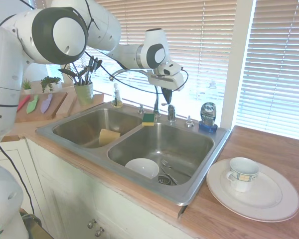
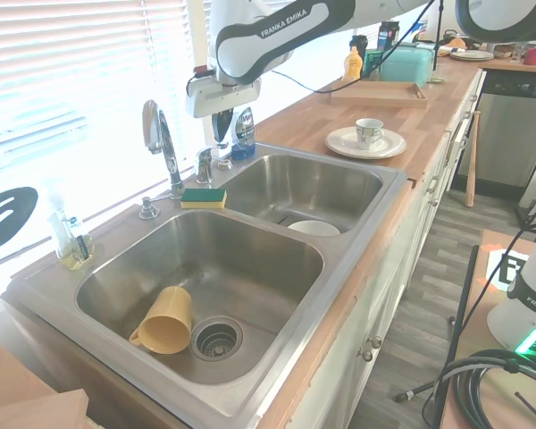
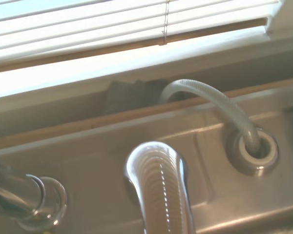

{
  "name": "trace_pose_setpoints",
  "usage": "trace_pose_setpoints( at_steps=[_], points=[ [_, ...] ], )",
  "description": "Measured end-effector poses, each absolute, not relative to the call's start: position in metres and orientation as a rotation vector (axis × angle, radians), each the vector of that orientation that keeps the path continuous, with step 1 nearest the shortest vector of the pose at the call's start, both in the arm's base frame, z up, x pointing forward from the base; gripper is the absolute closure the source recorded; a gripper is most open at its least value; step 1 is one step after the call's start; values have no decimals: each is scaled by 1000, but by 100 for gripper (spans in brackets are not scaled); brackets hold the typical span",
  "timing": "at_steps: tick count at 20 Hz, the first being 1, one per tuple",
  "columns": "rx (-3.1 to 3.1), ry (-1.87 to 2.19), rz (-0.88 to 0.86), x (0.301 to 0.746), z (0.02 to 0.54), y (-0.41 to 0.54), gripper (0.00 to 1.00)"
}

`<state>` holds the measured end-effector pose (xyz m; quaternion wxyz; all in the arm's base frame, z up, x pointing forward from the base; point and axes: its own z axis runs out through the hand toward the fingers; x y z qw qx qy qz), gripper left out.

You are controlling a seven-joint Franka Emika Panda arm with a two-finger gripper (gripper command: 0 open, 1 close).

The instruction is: Turn off the faucet

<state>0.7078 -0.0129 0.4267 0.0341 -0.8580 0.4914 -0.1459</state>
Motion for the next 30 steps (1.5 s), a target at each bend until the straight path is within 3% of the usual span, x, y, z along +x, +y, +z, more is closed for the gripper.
trace_pose_setpoints(
  at_steps=[11, 18, 26, 27, 30],
  points=[
    [-2783, 1555, -58, 632, 423, 2, 100],
    [-2815, 1573, 55, 542, 414, -5, 100],
    [-2833, 1535, 60, 451, 407, 6, 100],
    [-2832, 1533, 56, 442, 407, 7, 0],
    [-2830, 1531, 46, 419, 408, 8, 0]
  ],
)
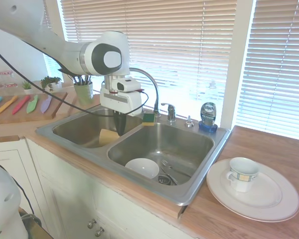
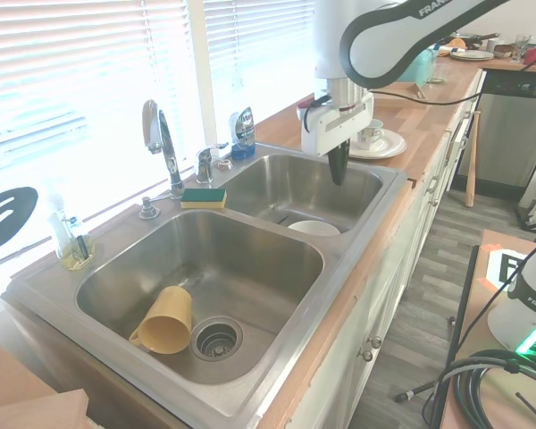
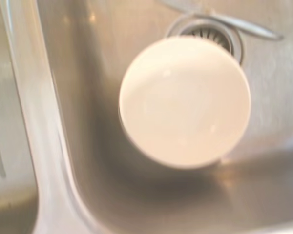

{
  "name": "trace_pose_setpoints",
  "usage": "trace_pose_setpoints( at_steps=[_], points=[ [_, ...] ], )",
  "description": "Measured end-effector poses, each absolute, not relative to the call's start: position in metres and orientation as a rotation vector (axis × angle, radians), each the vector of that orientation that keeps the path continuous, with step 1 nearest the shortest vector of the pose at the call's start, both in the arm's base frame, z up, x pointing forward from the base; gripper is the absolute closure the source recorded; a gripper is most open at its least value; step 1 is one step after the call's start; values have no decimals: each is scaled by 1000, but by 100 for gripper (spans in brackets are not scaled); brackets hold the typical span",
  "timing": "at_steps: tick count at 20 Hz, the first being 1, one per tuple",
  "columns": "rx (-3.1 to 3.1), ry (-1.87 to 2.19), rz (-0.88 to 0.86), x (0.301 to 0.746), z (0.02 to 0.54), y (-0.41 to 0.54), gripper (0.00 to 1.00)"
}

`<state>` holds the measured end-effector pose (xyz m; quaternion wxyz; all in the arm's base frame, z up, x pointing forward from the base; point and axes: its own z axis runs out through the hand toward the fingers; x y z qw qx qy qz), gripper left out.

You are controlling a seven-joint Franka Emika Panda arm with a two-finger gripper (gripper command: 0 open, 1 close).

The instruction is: Turn off the faucet

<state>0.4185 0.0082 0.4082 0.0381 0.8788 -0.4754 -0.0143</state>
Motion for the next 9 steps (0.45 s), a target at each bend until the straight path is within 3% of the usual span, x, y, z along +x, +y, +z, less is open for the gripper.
trace_pose_setpoints(
  at_steps=[9],
  points=[
    [2695, -1481, -44, 394, 407, 8, 0]
  ],
)
